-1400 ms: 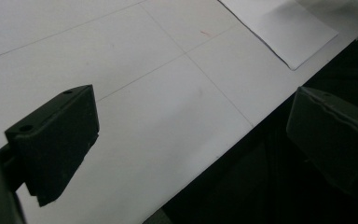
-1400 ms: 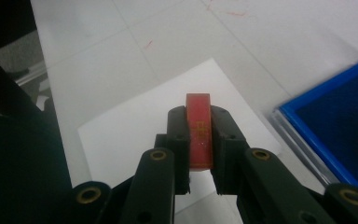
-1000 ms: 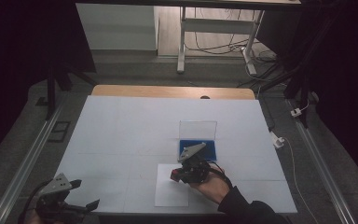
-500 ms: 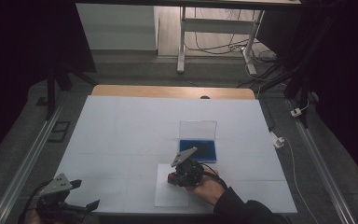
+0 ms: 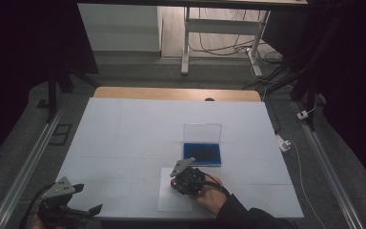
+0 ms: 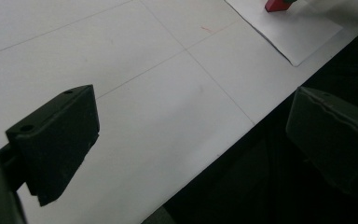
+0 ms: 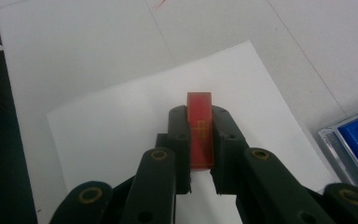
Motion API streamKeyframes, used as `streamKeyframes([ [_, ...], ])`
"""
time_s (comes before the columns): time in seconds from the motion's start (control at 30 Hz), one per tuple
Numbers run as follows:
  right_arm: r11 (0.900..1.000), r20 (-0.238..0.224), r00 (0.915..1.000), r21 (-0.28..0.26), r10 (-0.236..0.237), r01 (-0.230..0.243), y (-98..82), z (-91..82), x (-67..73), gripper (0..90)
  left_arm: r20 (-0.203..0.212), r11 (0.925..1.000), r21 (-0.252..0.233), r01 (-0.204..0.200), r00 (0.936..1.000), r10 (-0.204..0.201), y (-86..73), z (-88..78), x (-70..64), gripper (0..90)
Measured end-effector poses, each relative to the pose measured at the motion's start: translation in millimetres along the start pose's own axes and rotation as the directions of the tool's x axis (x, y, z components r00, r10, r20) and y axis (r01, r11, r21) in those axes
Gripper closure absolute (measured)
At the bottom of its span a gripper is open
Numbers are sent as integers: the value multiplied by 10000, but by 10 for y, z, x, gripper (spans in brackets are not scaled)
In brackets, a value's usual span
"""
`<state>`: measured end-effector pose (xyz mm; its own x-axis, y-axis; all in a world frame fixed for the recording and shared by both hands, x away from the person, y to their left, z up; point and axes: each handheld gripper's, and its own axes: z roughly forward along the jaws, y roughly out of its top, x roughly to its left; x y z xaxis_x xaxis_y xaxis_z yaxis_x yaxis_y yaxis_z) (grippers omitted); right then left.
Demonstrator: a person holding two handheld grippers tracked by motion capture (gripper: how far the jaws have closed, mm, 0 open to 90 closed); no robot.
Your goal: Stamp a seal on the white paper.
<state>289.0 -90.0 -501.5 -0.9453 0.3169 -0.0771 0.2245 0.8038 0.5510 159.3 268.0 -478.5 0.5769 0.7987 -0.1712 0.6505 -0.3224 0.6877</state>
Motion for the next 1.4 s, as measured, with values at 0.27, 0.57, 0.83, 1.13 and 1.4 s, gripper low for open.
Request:
streamKeyframes([
  [0.27, 9916, -1180, 9854, -248, 1231, -1268, -63, 16, -195, 803, 13, 10000, 2, 11, 10000, -11, 0, 0, 2, 25],
  [0.57, 9948, -995, 9906, -304, 937, -972, -58, 19, -159, 802, 34, 10000, 5, 26, 10000, -26, 1, 2, 4, 26],
  [0.83, 9975, -715, 9951, -156, 681, -693, -34, 19, -112, 800, 31, 10000, 7, -5, 10000, 5, 2, 3, 0, 26],
  [1.13, 9957, -863, 9927, -316, 846, -876, -61, 23, -134, 800, 32, 10000, 16, -7, 10000, 7, 3, 5, -1, 26],
  [1.4, 9965, -821, 9940, -369, 718, -750, -69, 17, -129, 798, 39, 10000, 4, -38, 10000, 38, 2, 4, 1, 26],
])
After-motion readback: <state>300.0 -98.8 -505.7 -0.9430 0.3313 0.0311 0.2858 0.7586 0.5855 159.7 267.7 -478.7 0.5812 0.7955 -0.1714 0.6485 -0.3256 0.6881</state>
